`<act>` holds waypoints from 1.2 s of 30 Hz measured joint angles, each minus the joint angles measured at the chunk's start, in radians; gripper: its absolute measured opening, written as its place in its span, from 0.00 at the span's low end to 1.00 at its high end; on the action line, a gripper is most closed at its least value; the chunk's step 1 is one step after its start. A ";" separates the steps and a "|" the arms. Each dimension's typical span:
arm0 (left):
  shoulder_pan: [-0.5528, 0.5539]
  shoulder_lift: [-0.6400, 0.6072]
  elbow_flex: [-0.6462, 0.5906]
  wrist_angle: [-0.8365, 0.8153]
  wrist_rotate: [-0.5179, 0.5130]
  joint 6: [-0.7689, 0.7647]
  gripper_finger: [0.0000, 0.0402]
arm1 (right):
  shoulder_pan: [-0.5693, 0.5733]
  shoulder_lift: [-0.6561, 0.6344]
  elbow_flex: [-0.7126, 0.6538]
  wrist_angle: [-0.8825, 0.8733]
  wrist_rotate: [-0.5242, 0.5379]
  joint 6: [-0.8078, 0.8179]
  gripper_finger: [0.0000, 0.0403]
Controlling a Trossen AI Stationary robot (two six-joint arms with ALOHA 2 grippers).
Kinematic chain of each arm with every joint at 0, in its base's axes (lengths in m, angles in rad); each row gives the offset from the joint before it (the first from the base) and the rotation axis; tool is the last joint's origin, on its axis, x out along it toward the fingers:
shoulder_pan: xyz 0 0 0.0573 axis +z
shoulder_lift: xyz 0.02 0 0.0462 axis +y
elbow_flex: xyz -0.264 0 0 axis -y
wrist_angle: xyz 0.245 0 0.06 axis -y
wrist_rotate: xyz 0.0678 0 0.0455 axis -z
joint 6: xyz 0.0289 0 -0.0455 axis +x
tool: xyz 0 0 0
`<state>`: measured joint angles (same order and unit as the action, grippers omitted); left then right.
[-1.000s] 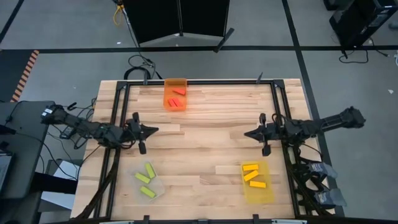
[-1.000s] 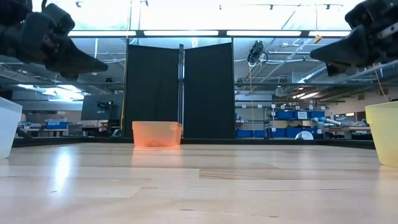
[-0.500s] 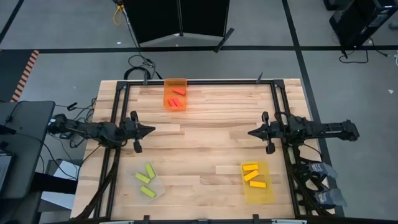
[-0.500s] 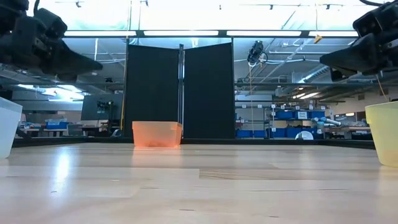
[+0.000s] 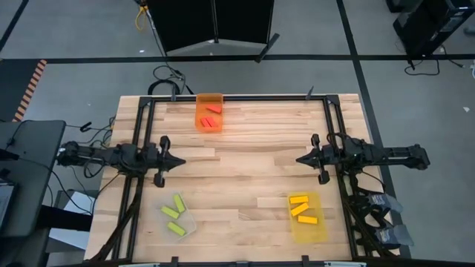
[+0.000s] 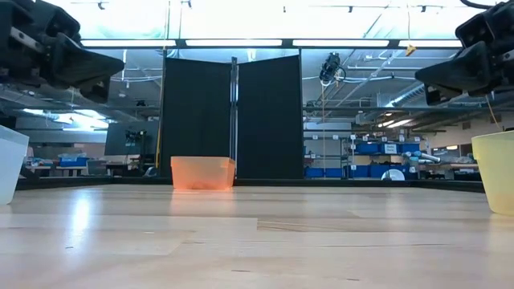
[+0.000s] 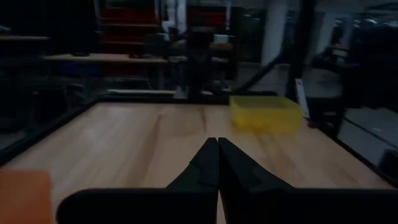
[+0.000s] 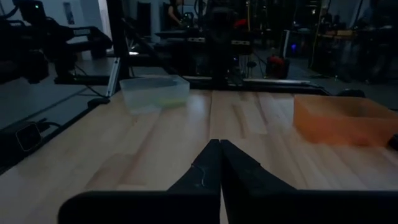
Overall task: Sort blocks
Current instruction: Return to Home Position
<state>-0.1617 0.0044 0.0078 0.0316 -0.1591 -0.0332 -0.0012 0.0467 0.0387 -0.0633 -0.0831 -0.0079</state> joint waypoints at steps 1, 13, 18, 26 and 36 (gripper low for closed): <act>0.000 0.004 0.000 -0.001 0.015 0.005 0.01 | 0.000 0.001 0.000 0.000 0.003 0.005 0.03; 0.000 0.017 0.000 -0.008 0.020 0.028 0.03 | 0.000 0.007 0.000 0.001 0.008 0.076 0.07; 0.000 0.018 0.000 -0.001 0.013 0.067 0.04 | 0.000 0.007 0.000 0.002 0.009 0.076 0.07; 0.000 0.018 0.000 0.047 0.004 0.075 0.04 | 0.000 0.007 0.000 0.002 0.010 0.076 0.06; 0.000 0.018 0.000 0.050 0.006 0.075 0.04 | 0.000 0.007 0.000 0.002 0.010 0.076 0.07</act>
<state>-0.1612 0.0223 0.0074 0.0816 -0.1531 0.0414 -0.0017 0.0532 0.0387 -0.0616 -0.0727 0.0681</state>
